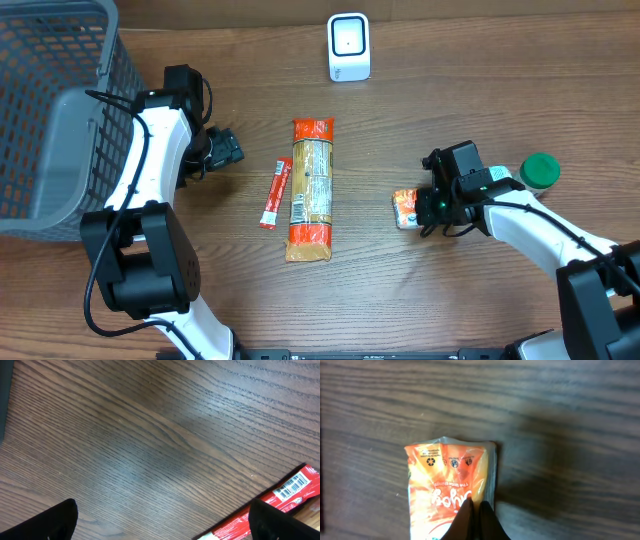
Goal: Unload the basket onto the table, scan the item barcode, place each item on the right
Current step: 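Lift the orange packet and carry it up toward the scanner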
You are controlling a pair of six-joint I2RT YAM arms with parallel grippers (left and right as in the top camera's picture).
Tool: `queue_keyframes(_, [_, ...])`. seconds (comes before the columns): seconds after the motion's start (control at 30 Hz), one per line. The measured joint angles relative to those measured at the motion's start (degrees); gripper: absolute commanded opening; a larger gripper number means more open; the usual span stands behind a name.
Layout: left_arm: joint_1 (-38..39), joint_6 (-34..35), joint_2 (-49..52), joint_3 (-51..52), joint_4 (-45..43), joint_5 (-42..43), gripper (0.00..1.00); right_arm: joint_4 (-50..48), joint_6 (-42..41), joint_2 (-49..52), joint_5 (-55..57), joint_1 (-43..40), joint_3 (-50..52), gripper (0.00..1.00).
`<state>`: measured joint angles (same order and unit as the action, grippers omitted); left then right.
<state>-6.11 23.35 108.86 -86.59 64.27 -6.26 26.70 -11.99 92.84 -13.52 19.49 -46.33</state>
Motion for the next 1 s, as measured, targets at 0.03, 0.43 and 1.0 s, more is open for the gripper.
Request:
queue_keyframes(0.03, [0.00, 0.00, 0.00, 0.00, 0.00, 0.00, 1.00, 0.94, 0.00, -0.50, -0.52, -0.02, -0.17, 0.04])
queue_keyframes(0.43, [0.00, 0.00, 0.00, 0.00, 0.00, -0.02, 1.00, 4.50, -0.02, -12.15, -16.81, -5.29, -1.77, 0.04])
queue_keyframes(1.0, [0.00, 0.00, 0.00, 0.00, -0.02, 0.00, 1.00, 4.72, -0.02, -12.85, -68.46, -19.80, -1.77, 0.04])
